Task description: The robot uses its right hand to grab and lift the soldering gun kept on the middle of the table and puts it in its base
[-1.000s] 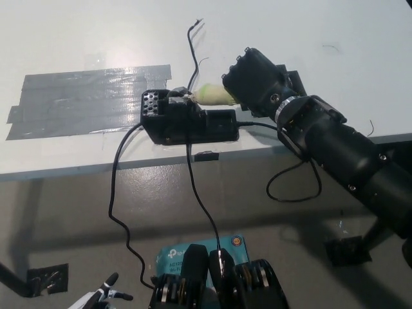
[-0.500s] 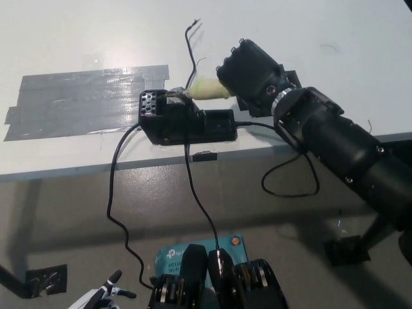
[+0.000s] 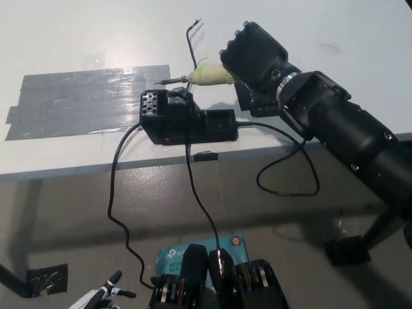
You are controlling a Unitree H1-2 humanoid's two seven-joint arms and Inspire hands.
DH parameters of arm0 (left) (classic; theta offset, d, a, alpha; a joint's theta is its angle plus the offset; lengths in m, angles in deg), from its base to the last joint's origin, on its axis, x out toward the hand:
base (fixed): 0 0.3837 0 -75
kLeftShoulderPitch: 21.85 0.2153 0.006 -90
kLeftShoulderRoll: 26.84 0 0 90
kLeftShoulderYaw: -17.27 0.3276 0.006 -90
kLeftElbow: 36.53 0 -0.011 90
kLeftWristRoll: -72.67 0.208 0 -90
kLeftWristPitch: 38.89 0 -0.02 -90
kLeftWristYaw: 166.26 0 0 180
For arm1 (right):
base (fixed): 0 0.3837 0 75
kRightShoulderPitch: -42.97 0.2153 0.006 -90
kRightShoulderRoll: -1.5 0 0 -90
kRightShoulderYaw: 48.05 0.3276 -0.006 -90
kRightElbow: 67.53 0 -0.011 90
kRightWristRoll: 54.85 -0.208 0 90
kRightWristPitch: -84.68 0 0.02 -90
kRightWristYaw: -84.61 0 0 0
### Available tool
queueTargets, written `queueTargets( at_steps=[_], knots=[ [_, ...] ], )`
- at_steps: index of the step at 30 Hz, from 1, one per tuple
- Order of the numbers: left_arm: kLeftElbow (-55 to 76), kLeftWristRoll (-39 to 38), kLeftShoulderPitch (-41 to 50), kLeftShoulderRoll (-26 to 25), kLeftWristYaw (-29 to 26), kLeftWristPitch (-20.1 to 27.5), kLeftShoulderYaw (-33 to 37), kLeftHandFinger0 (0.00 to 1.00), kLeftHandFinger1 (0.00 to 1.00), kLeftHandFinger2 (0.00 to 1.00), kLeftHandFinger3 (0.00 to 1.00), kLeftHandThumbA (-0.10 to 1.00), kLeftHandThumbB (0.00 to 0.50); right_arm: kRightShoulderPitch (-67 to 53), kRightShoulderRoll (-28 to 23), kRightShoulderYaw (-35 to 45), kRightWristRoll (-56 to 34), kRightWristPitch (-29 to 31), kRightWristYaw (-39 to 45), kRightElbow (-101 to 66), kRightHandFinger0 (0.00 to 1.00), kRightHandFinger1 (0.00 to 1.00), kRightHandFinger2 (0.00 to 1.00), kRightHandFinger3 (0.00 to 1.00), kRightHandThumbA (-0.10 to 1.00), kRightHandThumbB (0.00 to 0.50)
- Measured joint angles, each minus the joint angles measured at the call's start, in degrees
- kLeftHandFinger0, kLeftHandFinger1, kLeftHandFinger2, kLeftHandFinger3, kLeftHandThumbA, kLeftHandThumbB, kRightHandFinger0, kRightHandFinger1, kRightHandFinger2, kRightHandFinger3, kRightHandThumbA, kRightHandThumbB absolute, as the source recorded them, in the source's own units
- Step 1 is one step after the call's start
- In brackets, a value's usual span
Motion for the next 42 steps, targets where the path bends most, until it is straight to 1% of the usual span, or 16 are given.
queueTargets(
  at_steps=[3,5,10,12,14,16,21,23,28,31,32,33,35,37,38,42],
  knots=[
    [0.0,0.0,0.0,0.0,0.0,0.0,0.0,0.00,0.06,0.33,0.70,1.00,0.500,0.0,0.0,0.0,0.0,0.0,0.0,0.0,0.00,0.00,0.23,0.04,-0.10,0.049],
    [0.0,0.0,0.0,0.0,0.0,0.0,0.1,0.00,0.05,0.34,0.69,1.00,0.500,-0.1,0.0,-0.1,0.2,0.0,-0.1,-0.1,0.00,0.00,0.25,0.08,-0.10,0.125],
    [0.0,0.0,-0.1,-0.1,0.0,0.0,0.1,0.00,0.04,0.33,0.68,1.00,0.500,-0.4,-0.9,-0.3,0.8,0.0,0.0,-0.4,0.00,0.00,0.28,0.21,-0.03,0.152],
    [0.0,-0.1,-0.1,-0.1,0.0,0.0,0.1,0.00,0.00,0.31,0.65,1.00,0.500,-0.5,-1.8,-0.6,1.2,0.0,0.1,-0.8,0.00,0.00,0.27,0.16,-0.04,0.125],
    [0.0,0.0,-0.1,-0.2,0.0,0.0,0.1,0.00,0.00,0.32,0.67,1.00,0.500,-0.7,-2.4,-0.7,1.5,0.0,0.2,-1.2,0.00,0.00,0.24,0.14,-0.06,0.176],
    [0.0,0.0,-0.1,-0.2,0.0,0.0,0.1,0.00,0.02,0.33,0.67,1.00,0.500,-1.1,-3.1,-0.9,1.7,0.0,0.1,-1.6,0.00,0.00,0.24,0.18,-0.05,0.155],
    [0.0,0.0,0.0,-0.2,0.0,0.1,0.1,0.00,0.05,0.35,0.69,1.00,0.500,-2.6,-3.5,-1.0,1.8,0.0,-0.6,-1.6,0.00,0.00,0.23,0.15,-0.09,0.192],
    [0.0,0.0,0.0,-0.2,0.0,0.0,0.1,0.00,0.05,0.35,0.69,1.00,0.500,-3.3,-3.6,-1.0,1.8,0.0,-1.1,-1.7,0.00,0.00,0.27,0.15,-0.10,0.170],
    [0.0,-0.2,0.0,-0.3,0.0,0.0,0.1,0.00,0.03,0.35,0.69,1.00,0.500,-4.3,-3.7,-0.7,1.6,0.2,-1.6,-2.1,0.00,0.00,0.32,0.21,-0.10,0.197],
    [-0.1,-0.2,0.0,-0.4,0.1,0.0,0.1,0.00,0.01,0.32,0.69,1.00,0.500,-4.3,-3.9,-0.6,1.6,0.5,-1.7,-2.4,0.00,0.00,0.30,0.18,-0.10,0.129],
    [-0.1,-0.2,0.0,-0.4,0.1,0.0,0.1,0.00,0.01,0.34,0.68,1.00,0.500,-4.4,-4.0,-0.4,1.6,0.6,-2.0,-2.4,0.00,0.00,0.28,0.29,-0.10,0.122],
    [-0.1,-0.2,0.0,-0.5,0.1,0.0,0.1,0.00,0.01,0.34,0.68,1.00,0.500,-4.4,-4.1,-0.4,1.6,0.6,-2.2,-2.5,0.00,0.00,0.28,0.24,-0.10,0.154],
    [-0.1,-0.2,0.0,-0.5,0.1,0.0,0.1,0.00,0.01,0.34,0.68,1.00,0.500,-4.6,-4.1,-0.1,1.6,0.7,-3.4,-2.4,0.00,0.00,0.26,0.24,-0.10,0.142],
    [-0.1,-0.2,0.0,-0.5,0.1,0.0,0.1,0.00,0.01,0.34,0.67,1.00,0.500,-4.8,-4.1,0.1,1.6,0.8,-4.7,-2.3,0.00,0.00,0.24,0.07,-0.10,0.145],
    [-0.1,-0.2,0.1,-0.5,0.1,0.0,0.1,0.00,0.02,0.34,0.67,1.00,0.500,-5.0,-4.0,0.3,1.5,0.8,-5.5,-2.1,0.00,0.00,0.32,0.08,-0.10,0.144],
    [-0.1,-0.2,0.3,-0.5,0.1,0.0,0.1,0.00,0.01,0.33,0.65,1.00,0.500,-5.3,-4.0,1.9,1.2,1.0,-7.1,-2.1,0.00,0.00,0.34,0.06,-0.10,0.153]
  ],
)
